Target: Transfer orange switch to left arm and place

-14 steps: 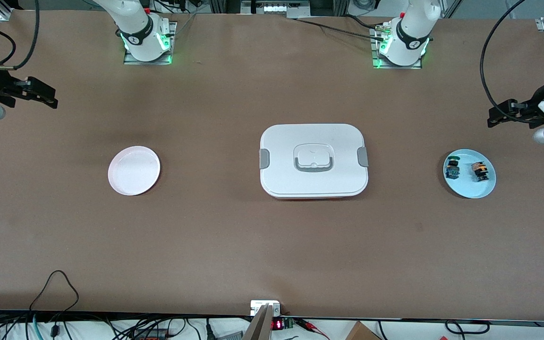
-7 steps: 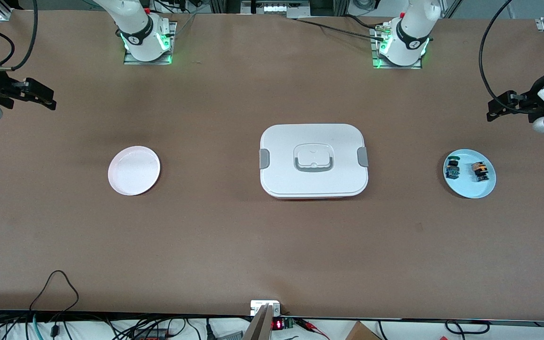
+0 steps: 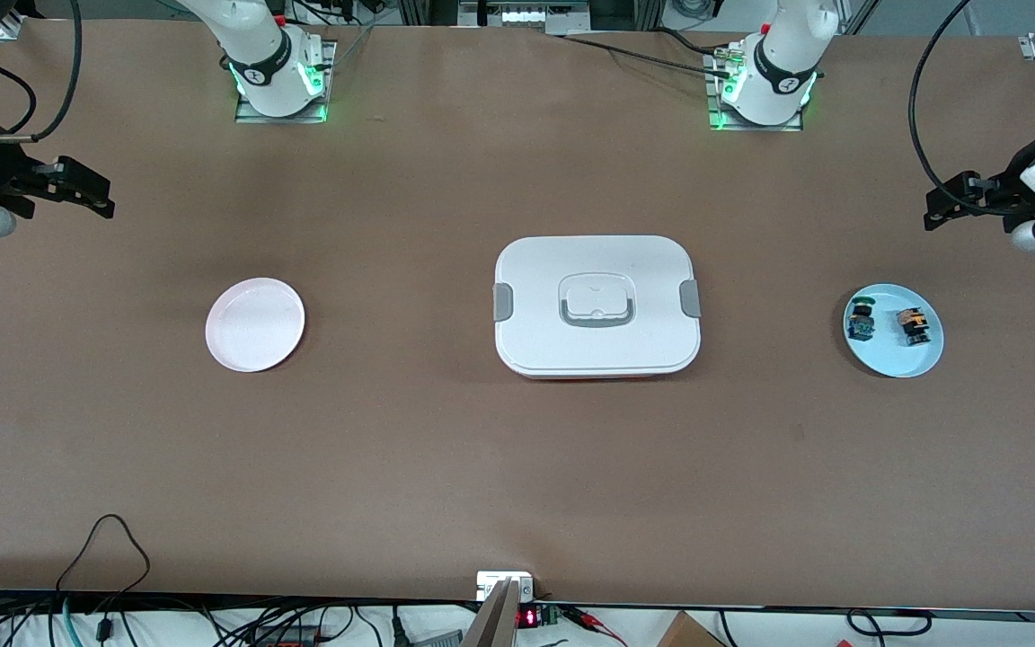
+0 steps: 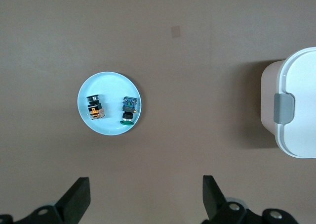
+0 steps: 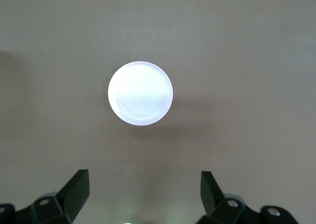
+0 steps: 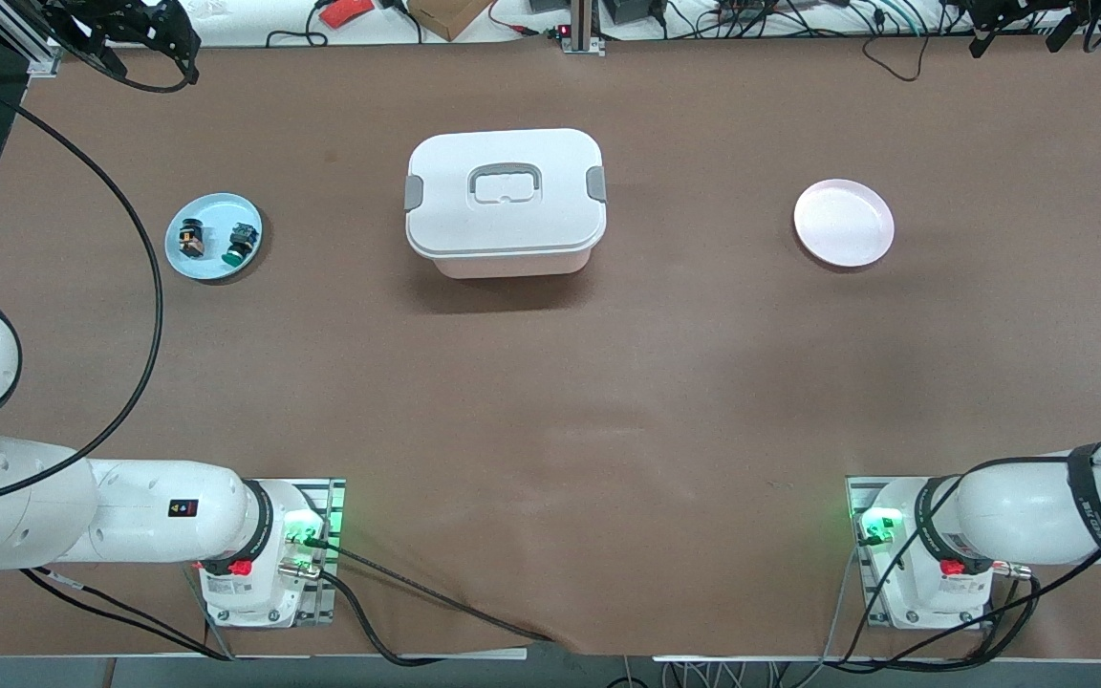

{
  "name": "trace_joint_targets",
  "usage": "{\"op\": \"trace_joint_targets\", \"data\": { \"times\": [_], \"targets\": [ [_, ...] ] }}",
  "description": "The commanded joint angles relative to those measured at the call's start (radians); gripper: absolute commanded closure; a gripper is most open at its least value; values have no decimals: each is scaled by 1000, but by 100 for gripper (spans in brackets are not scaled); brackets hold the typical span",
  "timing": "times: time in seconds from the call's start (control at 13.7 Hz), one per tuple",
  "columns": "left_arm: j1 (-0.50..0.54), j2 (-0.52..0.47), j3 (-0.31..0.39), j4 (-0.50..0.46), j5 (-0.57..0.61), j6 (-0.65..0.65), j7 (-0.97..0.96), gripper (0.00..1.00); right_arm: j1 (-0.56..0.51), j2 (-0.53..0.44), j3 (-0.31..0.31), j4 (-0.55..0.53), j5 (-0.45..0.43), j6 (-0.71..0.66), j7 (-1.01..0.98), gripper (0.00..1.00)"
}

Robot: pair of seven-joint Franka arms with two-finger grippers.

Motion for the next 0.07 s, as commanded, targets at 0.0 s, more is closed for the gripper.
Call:
{"op": "trace_joint_targets", "data": {
  "times": [0.0],
  "targets": [
    [3,-8,4,1,-15,-6,-3,0,0,-22,1,-13,12,-15,-17,0]
  ]
}}
